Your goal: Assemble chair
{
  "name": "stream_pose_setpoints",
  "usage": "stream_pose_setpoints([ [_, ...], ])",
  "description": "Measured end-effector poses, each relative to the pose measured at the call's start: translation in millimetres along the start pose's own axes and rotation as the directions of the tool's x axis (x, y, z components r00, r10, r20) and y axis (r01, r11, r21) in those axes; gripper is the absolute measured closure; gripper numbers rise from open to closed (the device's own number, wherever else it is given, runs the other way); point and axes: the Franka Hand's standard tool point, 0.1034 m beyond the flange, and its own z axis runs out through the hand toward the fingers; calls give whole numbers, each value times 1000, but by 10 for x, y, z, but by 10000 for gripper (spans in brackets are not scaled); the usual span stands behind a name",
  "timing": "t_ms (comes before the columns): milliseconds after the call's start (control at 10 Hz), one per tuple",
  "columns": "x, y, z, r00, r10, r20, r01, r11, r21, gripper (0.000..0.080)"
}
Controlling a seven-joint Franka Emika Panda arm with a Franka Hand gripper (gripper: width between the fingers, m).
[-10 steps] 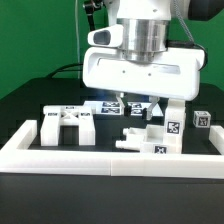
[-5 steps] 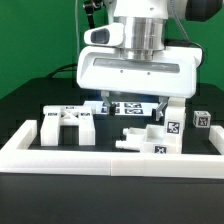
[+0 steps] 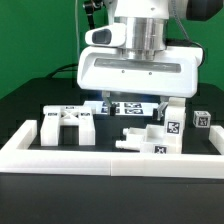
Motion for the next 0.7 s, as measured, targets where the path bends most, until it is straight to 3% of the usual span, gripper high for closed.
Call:
stream_pose_setpoints([
  [700,3,115,57,999,40,-6,-40,999,-10,151],
])
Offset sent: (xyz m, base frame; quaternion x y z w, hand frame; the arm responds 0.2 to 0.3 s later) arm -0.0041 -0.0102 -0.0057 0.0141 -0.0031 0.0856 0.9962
